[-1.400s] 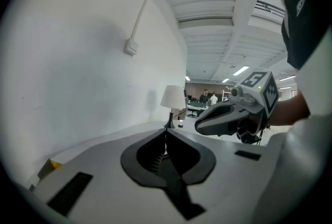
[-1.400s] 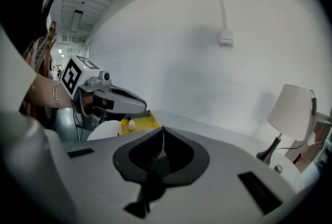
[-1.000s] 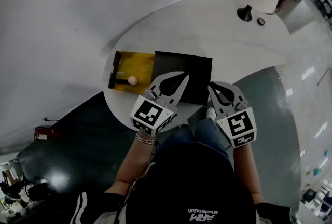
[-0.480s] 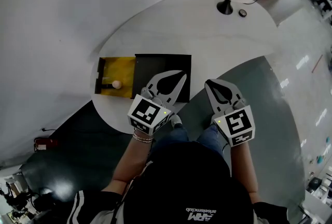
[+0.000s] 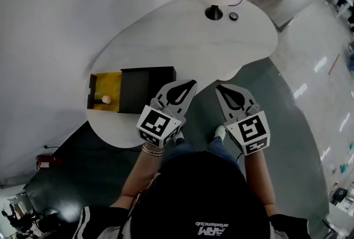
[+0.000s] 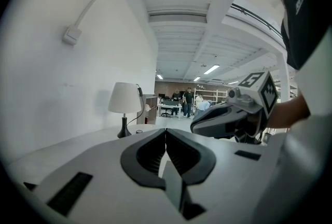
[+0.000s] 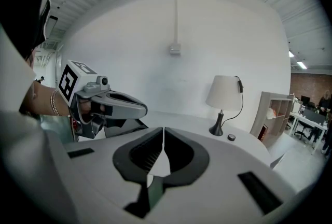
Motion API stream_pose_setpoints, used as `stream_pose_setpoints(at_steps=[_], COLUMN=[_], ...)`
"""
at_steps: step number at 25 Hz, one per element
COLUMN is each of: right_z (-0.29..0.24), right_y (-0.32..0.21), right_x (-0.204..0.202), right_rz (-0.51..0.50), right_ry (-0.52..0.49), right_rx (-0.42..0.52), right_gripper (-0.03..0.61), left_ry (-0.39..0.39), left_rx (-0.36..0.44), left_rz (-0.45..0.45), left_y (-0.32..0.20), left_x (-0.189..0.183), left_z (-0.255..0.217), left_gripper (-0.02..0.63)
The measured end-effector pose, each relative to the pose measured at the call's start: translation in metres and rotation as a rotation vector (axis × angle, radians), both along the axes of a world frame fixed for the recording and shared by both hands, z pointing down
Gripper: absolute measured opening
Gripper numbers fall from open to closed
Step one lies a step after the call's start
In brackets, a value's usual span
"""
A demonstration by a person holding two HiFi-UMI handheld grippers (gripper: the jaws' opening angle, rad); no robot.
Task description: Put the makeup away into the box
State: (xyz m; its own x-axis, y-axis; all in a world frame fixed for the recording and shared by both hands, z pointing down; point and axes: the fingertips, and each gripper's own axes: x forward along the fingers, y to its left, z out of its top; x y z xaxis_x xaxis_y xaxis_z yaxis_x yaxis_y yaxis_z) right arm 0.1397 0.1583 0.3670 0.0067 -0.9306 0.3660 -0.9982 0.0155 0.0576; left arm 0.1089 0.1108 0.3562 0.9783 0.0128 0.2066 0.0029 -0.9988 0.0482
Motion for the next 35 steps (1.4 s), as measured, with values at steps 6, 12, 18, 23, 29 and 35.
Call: stream_pose_setpoints(at_steps=[6,12,18,23,29,35], right_z=[-0.001,0.007,0.008,0.006,0.005,0.008], right_y=[0.032,0.064,0.086,0.103,0.104,0.09], right_x=[0.044,0.082,0.117,0.138,0.157,0.171], right_rz=[0.005,-0.002,0.012,0.018,0.047,0.048], right_ry=[0.004,-0.007,-0.002,-0.008,-0.014,-0.023], right_rx=[0.005,-0.007,-0.012,-0.01,0.005,0.003], right_gripper=[0.025,0.025,0.025,0.025,0.025,0.025], left_ry=[-0.005,-0.005,-0.027,-0.033,-0.052,-0.06], left_rx=[0.0,-0.018,-0.013,-0.009,-0.003,-0.007], left_rz=[0.009,-0.006,0.008,-0.003,0.007,0.001], left_y=[0.032,0.058,0.08,0.089,0.088,0.072], left_x=[0.044,0.085,0.116,0.134,0.146,0.16], left_z=[0.002,0.008,0.013,0.013,0.015,0.018], left_gripper=[0.017,0.017,0.017,0.017,0.017,0.017])
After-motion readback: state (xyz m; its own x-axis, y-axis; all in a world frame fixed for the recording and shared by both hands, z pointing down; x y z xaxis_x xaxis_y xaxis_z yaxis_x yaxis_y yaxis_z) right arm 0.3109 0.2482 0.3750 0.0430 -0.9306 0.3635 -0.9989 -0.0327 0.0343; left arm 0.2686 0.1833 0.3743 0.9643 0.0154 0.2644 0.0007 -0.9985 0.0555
